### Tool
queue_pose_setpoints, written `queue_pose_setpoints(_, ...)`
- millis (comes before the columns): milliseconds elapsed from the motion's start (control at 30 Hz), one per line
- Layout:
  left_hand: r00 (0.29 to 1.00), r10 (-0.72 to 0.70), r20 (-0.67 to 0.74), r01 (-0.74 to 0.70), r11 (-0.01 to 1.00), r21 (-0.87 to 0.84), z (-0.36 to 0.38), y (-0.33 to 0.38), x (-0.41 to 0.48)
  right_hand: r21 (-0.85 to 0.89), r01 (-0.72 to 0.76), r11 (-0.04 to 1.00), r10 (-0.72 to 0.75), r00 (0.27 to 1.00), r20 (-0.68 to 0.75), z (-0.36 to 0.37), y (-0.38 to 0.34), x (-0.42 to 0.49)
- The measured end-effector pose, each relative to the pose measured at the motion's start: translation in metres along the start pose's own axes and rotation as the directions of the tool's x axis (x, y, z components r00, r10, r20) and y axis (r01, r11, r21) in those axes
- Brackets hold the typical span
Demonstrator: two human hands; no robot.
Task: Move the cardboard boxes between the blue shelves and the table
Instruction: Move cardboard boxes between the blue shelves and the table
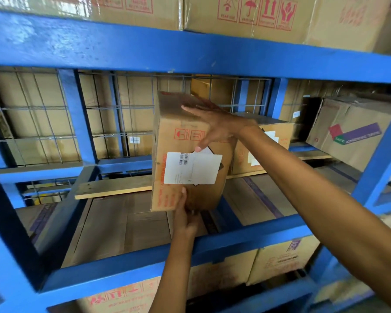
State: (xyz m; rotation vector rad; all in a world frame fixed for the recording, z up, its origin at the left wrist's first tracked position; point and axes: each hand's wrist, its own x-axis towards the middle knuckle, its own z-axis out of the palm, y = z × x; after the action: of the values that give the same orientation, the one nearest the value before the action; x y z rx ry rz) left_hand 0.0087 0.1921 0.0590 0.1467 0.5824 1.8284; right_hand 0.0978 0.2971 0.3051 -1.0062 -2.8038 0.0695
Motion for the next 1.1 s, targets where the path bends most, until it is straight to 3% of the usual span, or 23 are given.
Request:
queue_pose_setpoints(100,0.991,0.13,0.042,-0.13,0.991,-0.008,0.003,0.012,-0.022,0.153,-0.037,0.988,0.032,0.999,0.038,-0.018,0.008,-0.021)
queue_pose_setpoints(200,0.949,0.315,0.022,-0.315,0.941,0.128,0.001,0.026,-0.055,0.302,-0.011,0.953,0.006,1.0,0.015,-0.024,0.015,-0.06)
queue_pose_setpoints(300,0.834,0.551,0.033,-0.521,0.764,0.381,-0.002,0.05,-0.098,0.468,0.006,0.884,0.034,0.997,-0.076,-0.013,0.01,-0.109)
queue_pose_setpoints(433,0.732,0.652,0.197,-0.636,0.55,0.542,-0.004,0.081,-0.162,0.73,0.001,0.684,0.133,0.983,-0.127,0.024,-0.009,-0.178)
queue_pose_setpoints(567,0.702,0.635,0.322,-0.659,0.409,0.631,-0.009,0.098,-0.222,0.875,0.026,0.484,0.281,0.942,-0.183,0.072,-0.036,-0.249)
queue_pose_setpoints(667,0.722,0.586,0.368,-0.646,0.382,0.661,-0.019,0.099,-0.256,0.913,0.03,0.408,0.376,0.906,-0.197,0.099,-0.059,-0.301)
queue_pose_setpoints(867,0.844,0.362,0.396,-0.527,0.418,0.74,-0.037,0.087,-0.301,0.93,0.048,0.365,0.563,0.784,-0.261,0.148,-0.095,-0.399)
queue_pose_setpoints(967,0.856,0.26,0.446,-0.516,0.402,0.756,-0.042,0.066,-0.312,0.93,0.037,0.366,0.635,0.721,-0.279,0.162,-0.102,-0.451)
queue_pose_setpoints(1100,0.844,0.12,0.522,-0.519,0.421,0.744,-0.034,0.023,-0.317,0.93,0.013,0.367,0.753,0.584,-0.305,0.169,-0.102,-0.518)
